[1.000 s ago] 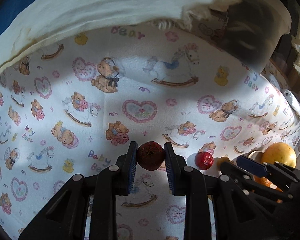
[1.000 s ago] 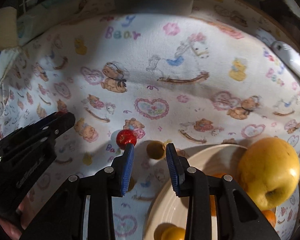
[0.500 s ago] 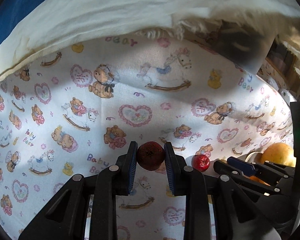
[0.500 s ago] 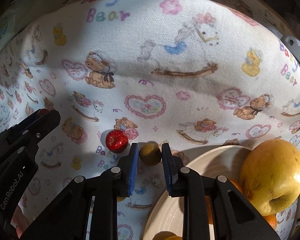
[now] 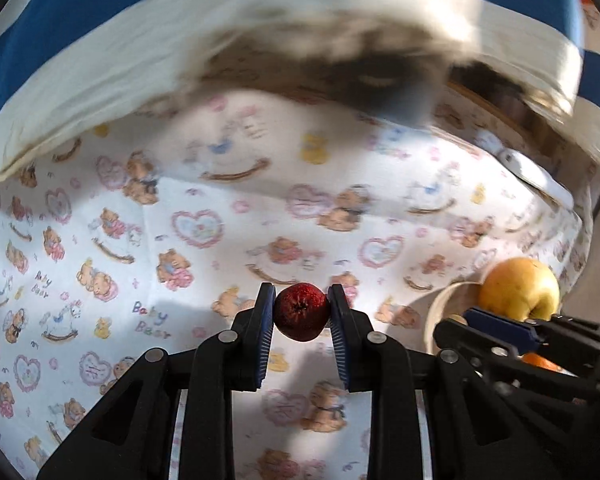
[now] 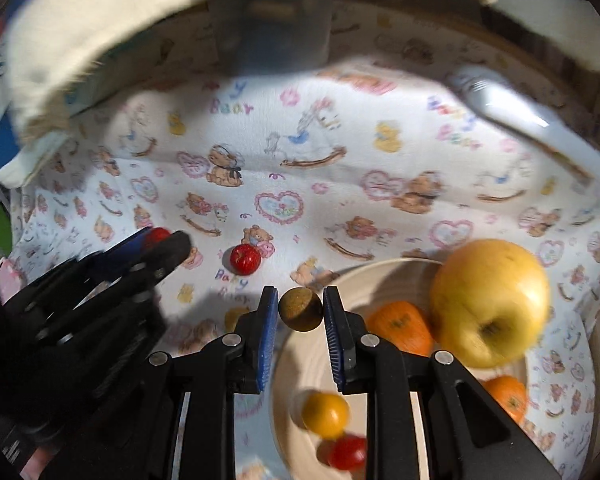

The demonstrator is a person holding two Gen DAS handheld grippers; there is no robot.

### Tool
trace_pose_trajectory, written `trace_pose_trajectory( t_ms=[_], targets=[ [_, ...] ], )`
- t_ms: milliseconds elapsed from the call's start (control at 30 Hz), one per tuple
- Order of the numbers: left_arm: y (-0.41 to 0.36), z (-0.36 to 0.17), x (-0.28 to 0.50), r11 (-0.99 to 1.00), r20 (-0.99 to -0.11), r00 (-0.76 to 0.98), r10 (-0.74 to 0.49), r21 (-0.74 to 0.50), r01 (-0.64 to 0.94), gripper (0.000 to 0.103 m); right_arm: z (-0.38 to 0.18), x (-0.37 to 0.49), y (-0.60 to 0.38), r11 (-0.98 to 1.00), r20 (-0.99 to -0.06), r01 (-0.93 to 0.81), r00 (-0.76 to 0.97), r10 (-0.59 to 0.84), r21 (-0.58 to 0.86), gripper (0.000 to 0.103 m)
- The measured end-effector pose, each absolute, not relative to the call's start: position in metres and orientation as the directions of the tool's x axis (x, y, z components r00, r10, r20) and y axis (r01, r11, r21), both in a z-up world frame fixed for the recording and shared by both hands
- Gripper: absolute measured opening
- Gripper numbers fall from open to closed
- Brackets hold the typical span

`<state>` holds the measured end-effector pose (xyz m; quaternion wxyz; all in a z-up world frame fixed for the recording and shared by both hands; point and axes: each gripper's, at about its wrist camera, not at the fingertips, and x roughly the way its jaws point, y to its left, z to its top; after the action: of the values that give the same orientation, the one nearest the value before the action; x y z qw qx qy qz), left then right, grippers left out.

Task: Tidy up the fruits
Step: 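Set the red fruit on the plate with left tool while right tool carries brown fruit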

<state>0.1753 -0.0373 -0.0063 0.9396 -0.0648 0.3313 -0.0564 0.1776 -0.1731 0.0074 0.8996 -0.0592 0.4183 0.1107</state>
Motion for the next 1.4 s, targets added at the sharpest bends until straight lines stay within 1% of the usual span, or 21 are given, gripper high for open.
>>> trace_pose_trajectory(
  t_ms=[233, 367, 567, 667, 800, 900, 1067, 1233, 1400],
  targets=[
    [-0.056, 0.006, 0.159, 0.987, -0.582, 0.798, -0.158, -0.107, 0.118, 0.025, 0.030, 0.128, -0.200, 0.968, -0.732, -0.252, 0.662, 0.164, -0.011, 0.024],
    [-0.075, 0.012, 0.153, 0.984, -0.546, 0.820, -0.169, -0.052, 0.168, 0.026, 0.039, 0.107, -0.229, 0.971, -0.706, -0.239, 0.682, 0.188, 0.028, 0.024],
    [-0.094, 0.023, 0.143, 0.952, -0.511, 0.812, -0.281, -0.040, 0.304, 0.026, 0.042, 0.084, -0.265, 0.980, -0.662, -0.181, 0.725, 0.189, 0.082, 0.024],
    [-0.099, 0.021, 0.145, 0.930, -0.528, 0.777, -0.343, -0.076, 0.359, 0.026, 0.037, 0.080, -0.274, 0.980, -0.658, -0.171, 0.727, 0.194, 0.100, 0.024],
    [-0.108, 0.011, 0.151, 0.904, -0.583, 0.710, -0.396, -0.113, 0.412, 0.026, 0.027, 0.077, -0.288, 0.979, -0.660, -0.157, 0.722, 0.206, 0.133, 0.024],
    [-0.114, 0.007, 0.147, 0.887, -0.616, 0.668, -0.418, -0.118, 0.446, 0.026, 0.016, 0.077, -0.296, 0.979, -0.656, -0.133, 0.728, 0.202, 0.154, 0.024],
    [-0.124, 0.000, 0.145, 0.885, -0.656, 0.644, -0.394, -0.081, 0.459, 0.026, -0.001, 0.080, -0.298, 0.982, -0.679, -0.114, 0.710, 0.186, 0.151, 0.024],
    [-0.126, -0.008, 0.148, 0.891, -0.685, 0.625, -0.373, -0.077, 0.447, 0.026, -0.009, 0.083, -0.300, 0.979, -0.695, -0.117, 0.691, 0.201, 0.167, 0.024],
    [-0.124, -0.010, 0.150, 0.894, -0.695, 0.616, -0.371, -0.088, 0.439, 0.026, -0.022, 0.085, -0.299, 0.978, -0.725, -0.107, 0.658, 0.203, 0.177, 0.024]
  ],
)
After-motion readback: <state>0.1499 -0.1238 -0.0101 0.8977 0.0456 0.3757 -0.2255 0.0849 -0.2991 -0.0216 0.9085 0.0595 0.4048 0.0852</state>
